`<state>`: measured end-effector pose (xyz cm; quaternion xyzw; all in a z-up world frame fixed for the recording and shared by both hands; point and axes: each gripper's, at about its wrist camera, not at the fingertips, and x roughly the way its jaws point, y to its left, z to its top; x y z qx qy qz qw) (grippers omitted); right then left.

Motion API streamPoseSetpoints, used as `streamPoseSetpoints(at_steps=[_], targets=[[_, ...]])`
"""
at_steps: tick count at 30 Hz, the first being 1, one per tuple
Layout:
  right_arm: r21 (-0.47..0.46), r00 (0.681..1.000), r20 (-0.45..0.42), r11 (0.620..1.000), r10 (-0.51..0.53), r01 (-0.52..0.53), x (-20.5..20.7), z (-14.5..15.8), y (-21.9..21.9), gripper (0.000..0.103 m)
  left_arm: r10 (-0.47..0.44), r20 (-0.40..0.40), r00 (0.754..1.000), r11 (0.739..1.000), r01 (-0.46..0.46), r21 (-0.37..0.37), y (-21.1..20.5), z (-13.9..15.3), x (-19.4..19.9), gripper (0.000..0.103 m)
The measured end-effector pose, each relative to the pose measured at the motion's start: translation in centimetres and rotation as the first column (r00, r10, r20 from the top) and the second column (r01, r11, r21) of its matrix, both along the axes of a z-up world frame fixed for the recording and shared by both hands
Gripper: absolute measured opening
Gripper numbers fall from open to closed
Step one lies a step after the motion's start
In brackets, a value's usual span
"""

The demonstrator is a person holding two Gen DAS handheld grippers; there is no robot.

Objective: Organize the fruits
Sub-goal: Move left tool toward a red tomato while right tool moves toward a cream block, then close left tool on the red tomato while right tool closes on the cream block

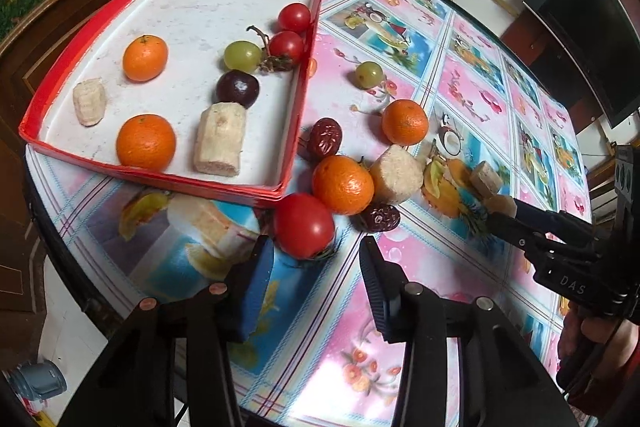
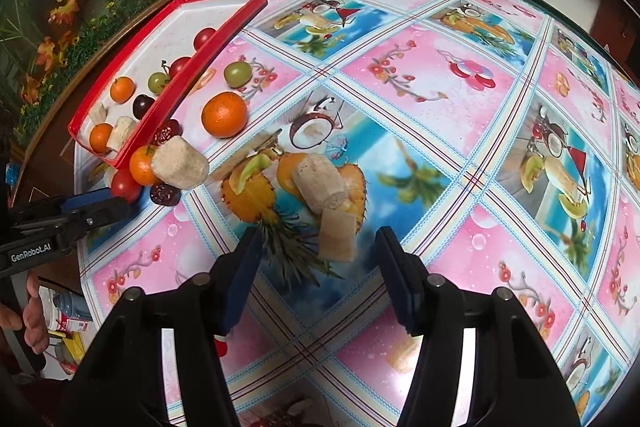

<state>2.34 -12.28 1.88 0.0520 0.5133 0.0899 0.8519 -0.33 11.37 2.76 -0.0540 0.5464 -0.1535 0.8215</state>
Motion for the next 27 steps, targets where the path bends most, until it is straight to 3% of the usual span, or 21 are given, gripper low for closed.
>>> streamPoseSetpoints(at_steps=[2,5,11,19,27], targets=[[-0.001,1.000,-0.007,1.000,0.000,0.000,0.1,-0.2,0.0,0.053,0.005,0.000,1.000,1.000,-0.005,0.011,-0.1,-0.2,0.2,0.042],[-0.005,1.000,-0.013,1.000,0.002,-0.002,0.2,-0.5,0.2,0.042,0.019,0.002,1.000,1.000,-0.019,0.021,0.1,-0.4,0.5,0.029],[-0.022,1.000,-0.007,1.000,0.003,-0.003,0.1,-0.5,0.2,0.023,0.013,-0.009,1.000,1.000,-0.013,0.005,0.3,-0.3,0.7,0.029],[0.019,1.000,0.016,1.000,0.010,-0.010,-0.7,0.6,0.3,0.022,0.013,-0.029,0.999,0.999,-0.014,-0.031,1.1,0.3,-0.7,0.029],[0.050,0.999,0.036,0.998,0.028,-0.030,-1.1,1.6,1.0,0.022,0.010,0.006,1.000,0.998,-0.010,-0.057,1.2,1.8,-1.4,0.029]])
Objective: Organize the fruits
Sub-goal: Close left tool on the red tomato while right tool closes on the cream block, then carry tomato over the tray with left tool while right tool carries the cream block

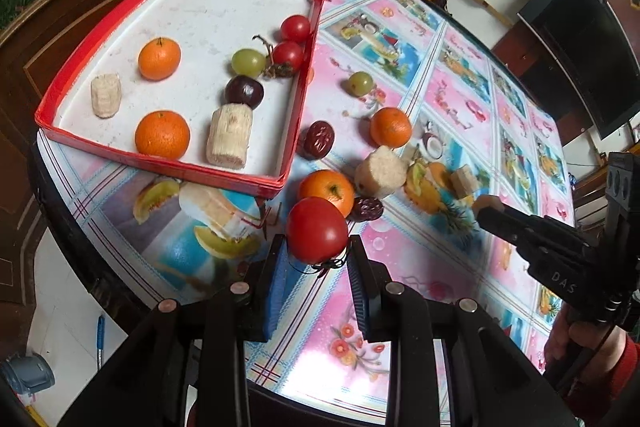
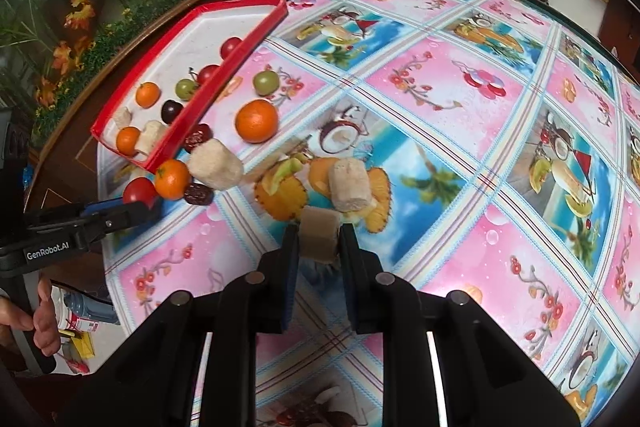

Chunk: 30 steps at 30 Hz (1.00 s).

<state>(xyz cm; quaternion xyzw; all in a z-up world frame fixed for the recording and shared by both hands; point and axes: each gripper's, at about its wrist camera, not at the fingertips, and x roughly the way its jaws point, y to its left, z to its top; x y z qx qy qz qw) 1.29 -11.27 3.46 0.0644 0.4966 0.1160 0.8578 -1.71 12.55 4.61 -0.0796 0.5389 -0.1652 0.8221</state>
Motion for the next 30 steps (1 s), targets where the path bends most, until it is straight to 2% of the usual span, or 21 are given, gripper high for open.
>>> streamPoseSetpoints(at_steps=[21,30], targets=[[0.033,0.996,0.048,0.997,0.069,-0.070,1.0,1.6,2.6,0.022,0.013,0.079,0.997,1.000,-0.015,0.024,0.8,2.5,0.6,0.029],[0.040,0.993,0.068,0.994,0.095,-0.098,2.4,2.5,4.2,0.022,0.012,0.126,0.992,0.997,-0.021,0.069,2.0,3.6,2.4,0.029]])
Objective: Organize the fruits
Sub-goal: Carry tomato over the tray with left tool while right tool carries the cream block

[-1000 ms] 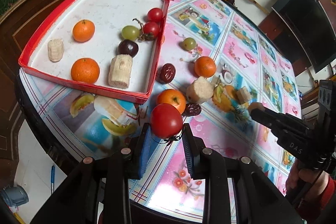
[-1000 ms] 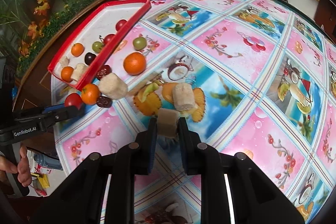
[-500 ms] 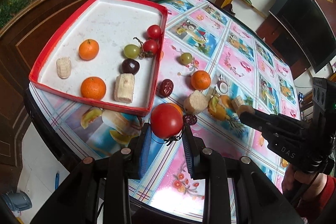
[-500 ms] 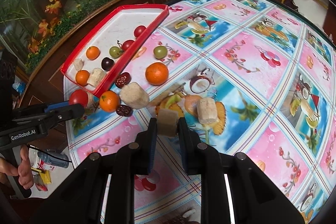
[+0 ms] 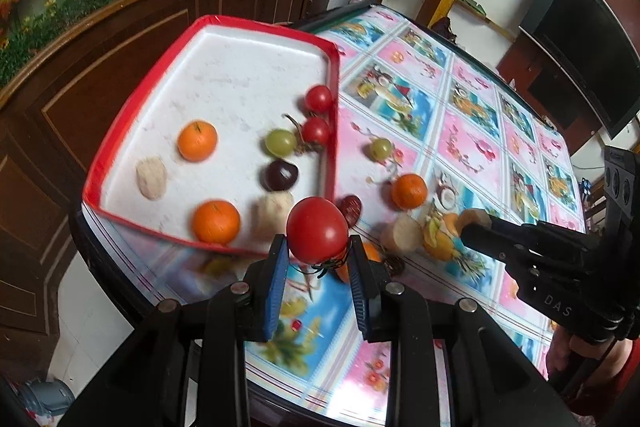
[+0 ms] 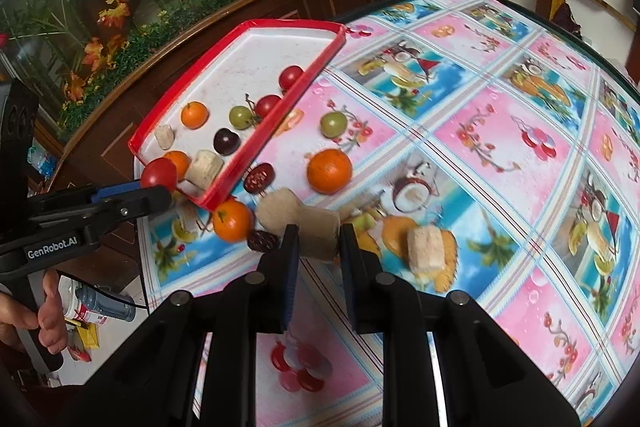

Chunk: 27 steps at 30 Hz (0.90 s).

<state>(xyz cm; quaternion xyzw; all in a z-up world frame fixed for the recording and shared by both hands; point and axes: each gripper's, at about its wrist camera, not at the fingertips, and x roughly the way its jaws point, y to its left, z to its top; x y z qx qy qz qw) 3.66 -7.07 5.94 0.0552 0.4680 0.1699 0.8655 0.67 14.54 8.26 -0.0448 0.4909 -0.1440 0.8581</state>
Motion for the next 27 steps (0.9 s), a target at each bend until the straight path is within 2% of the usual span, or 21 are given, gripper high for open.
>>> streamPoseSetpoints(at_steps=[16,27], targets=[[0.006,0.995,0.056,0.997,0.081,-0.081,4.9,2.4,5.4,0.022,0.083,0.017,0.996,0.997,-0.083,-0.003,5.0,0.6,5.7,0.029],[0.019,0.994,0.031,0.994,0.103,-0.103,10.3,1.8,9.5,0.022,0.060,-0.005,0.998,0.998,-0.060,-0.004,6.1,-0.4,12.0,0.029]])
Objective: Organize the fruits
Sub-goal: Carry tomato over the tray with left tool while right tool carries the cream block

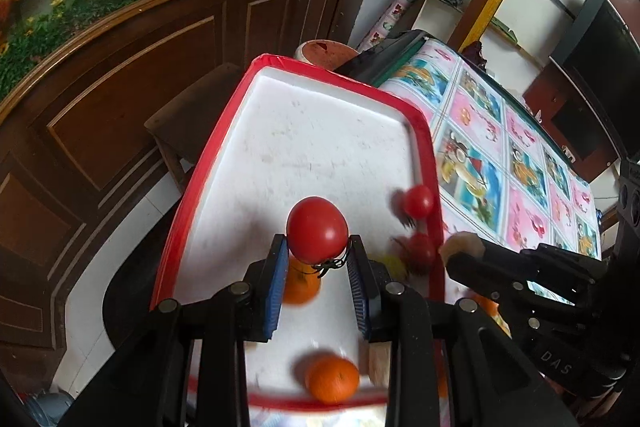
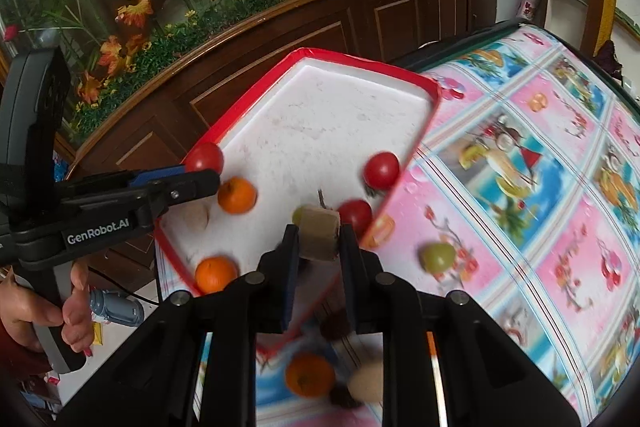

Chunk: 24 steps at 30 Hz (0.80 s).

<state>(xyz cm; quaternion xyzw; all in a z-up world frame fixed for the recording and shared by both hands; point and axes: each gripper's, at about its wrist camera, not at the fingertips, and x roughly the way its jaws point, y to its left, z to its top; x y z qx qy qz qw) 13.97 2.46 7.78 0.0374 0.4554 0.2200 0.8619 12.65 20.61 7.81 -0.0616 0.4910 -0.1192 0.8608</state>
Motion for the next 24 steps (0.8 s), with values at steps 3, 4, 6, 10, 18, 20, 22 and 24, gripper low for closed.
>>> streamPoseSetpoints(at_steps=[3,4,6,10,18,20,22,24], targets=[[0.003,1.000,-0.009,1.000,-0.005,0.005,1.9,-0.3,0.8,0.022,-0.010,-0.013,1.000,1.000,0.010,0.006,-0.2,-0.7,1.5,0.029],[0.006,1.000,-0.015,1.000,-0.009,0.009,2.5,-0.4,1.0,0.022,-0.012,-0.015,1.000,1.000,0.012,0.007,-0.2,-0.8,1.8,0.029],[0.017,0.999,-0.031,1.000,-0.021,0.022,3.8,-0.8,1.2,0.022,-0.019,-0.023,1.000,1.000,0.019,0.005,-0.3,-1.1,2.6,0.029],[0.023,0.998,-0.056,0.999,-0.037,0.038,5.6,-1.5,1.7,0.022,-0.028,-0.037,0.999,1.000,0.029,0.008,-0.3,-1.8,3.7,0.029],[0.012,0.995,-0.097,0.999,-0.037,0.038,7.4,-3.0,3.0,0.022,-0.030,-0.065,0.997,0.999,0.030,0.012,0.2,-3.2,4.8,0.029],[0.006,0.994,-0.105,0.999,-0.036,0.037,7.7,-3.3,3.1,0.022,-0.030,-0.070,0.997,0.999,0.031,0.012,0.1,-3.4,4.9,0.029],[0.000,0.993,-0.112,0.999,-0.035,0.036,7.9,-3.6,3.3,0.022,-0.031,-0.075,0.997,0.999,0.032,0.012,0.1,-3.5,4.9,0.029],[-0.007,0.992,-0.120,0.999,-0.036,0.036,8.1,-3.9,3.4,0.022,-0.032,-0.079,0.996,0.999,0.033,0.015,0.1,-3.7,4.9,0.029]])
